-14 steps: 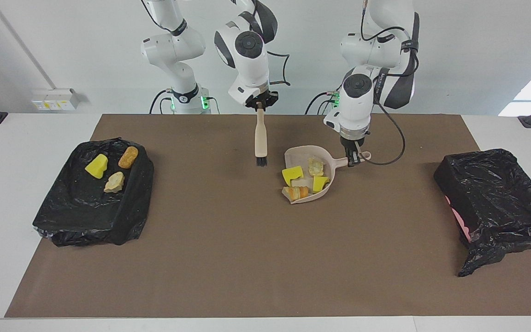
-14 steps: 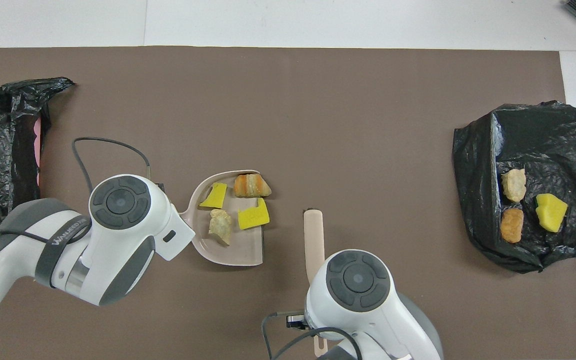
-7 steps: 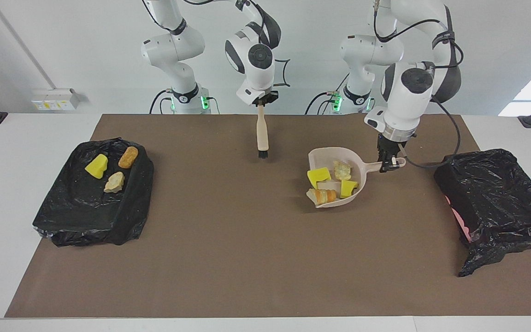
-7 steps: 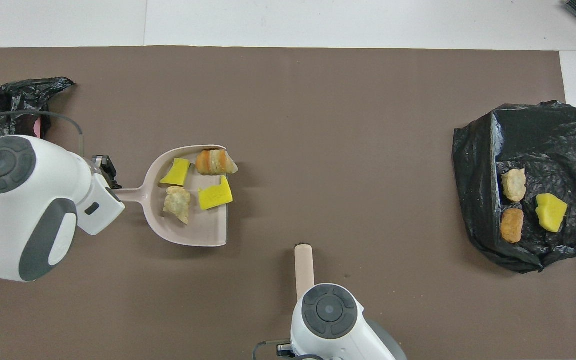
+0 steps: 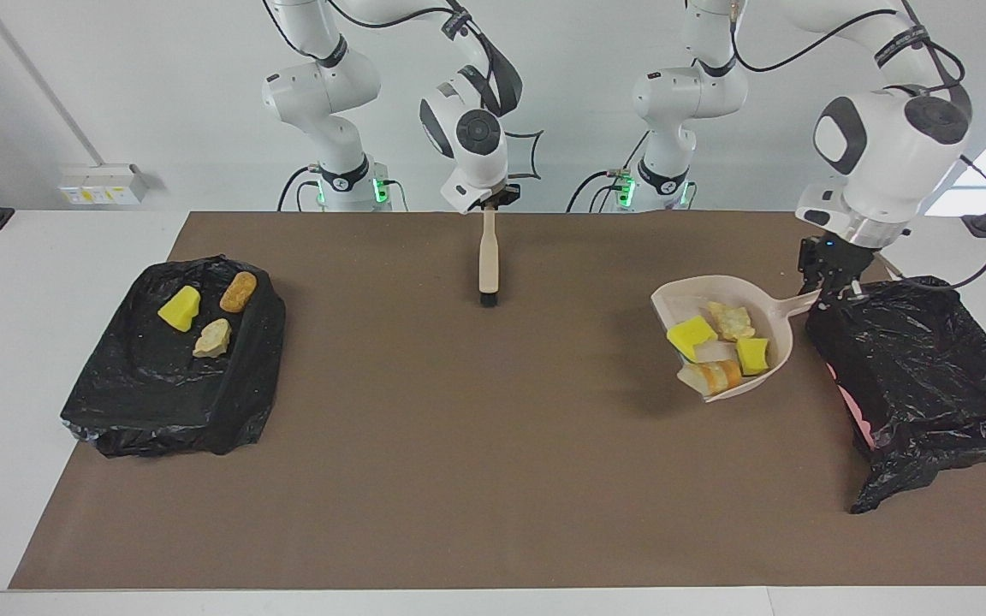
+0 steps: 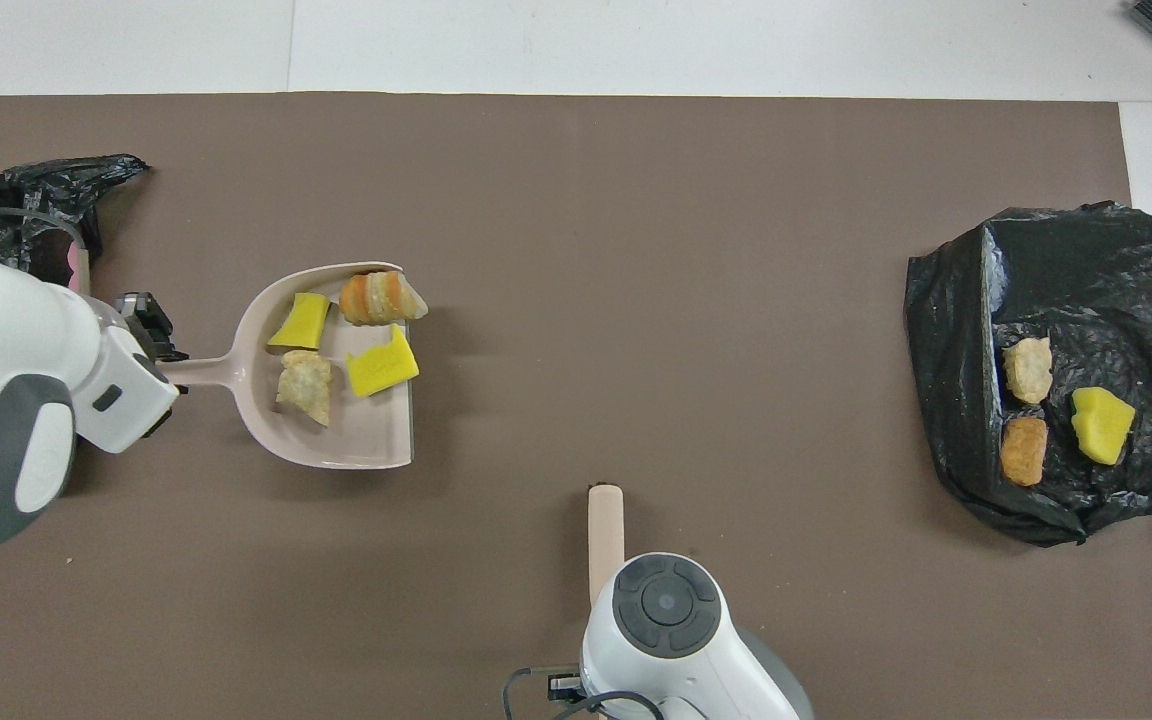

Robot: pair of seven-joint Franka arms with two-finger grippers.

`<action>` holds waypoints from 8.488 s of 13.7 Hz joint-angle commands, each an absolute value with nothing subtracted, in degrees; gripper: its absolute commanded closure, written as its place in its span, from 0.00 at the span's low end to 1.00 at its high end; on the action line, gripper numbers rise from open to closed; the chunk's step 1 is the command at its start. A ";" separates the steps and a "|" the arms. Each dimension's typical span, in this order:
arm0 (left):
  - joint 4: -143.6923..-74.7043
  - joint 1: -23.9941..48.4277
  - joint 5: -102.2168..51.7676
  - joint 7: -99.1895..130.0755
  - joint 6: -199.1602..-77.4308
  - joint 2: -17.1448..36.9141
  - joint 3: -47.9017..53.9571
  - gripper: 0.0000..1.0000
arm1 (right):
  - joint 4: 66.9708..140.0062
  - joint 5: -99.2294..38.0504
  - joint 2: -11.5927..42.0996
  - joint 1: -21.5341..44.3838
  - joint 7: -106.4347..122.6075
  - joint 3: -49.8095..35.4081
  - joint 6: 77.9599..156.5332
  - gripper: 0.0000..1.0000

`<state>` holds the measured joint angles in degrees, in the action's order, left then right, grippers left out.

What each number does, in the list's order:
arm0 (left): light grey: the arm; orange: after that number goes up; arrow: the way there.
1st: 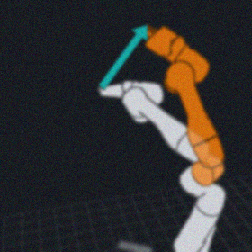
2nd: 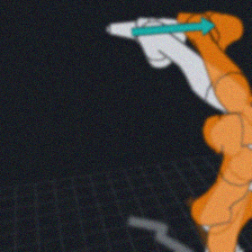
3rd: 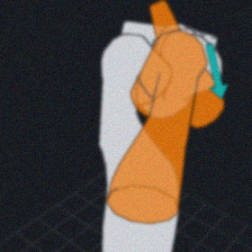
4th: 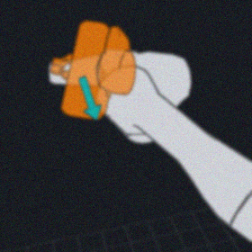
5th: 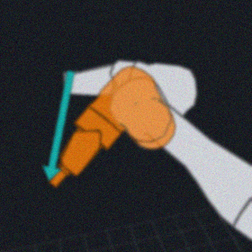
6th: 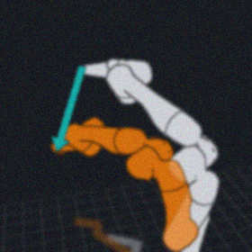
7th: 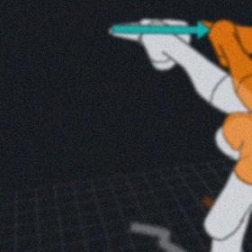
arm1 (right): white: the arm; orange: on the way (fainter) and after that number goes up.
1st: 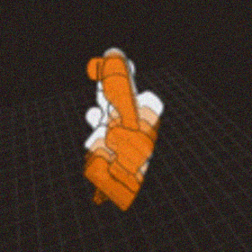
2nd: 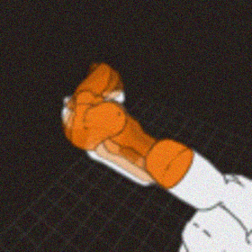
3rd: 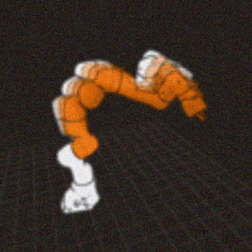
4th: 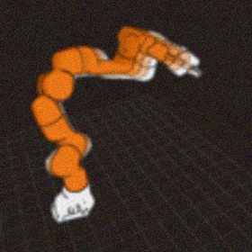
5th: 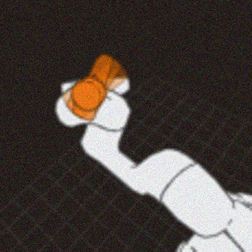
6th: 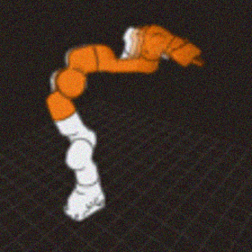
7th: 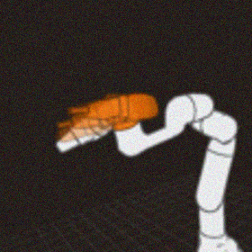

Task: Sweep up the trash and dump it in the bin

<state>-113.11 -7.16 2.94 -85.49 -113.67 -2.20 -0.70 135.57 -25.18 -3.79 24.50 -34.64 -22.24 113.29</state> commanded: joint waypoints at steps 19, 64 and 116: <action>-91.49 -25.68 41.80 -91.06 -117.42 11.51 -0.53 1.00 | 110.23 3.52 0.79 -0.94 -27.61 -21.71 110.14 0.00; -69.52 32.25 -8.25 30.22 -108.54 33.92 0.18 1.00 | 100.37 0.53 -4.92 -1.58 -5.62 -2.72 95.71 0.00; -82.70 4.66 -0.35 -7.91 -81.21 -1.49 -3.78 0.00 | 92.54 0.53 -2.11 -2.99 -5.88 -1.76 90.87 0.00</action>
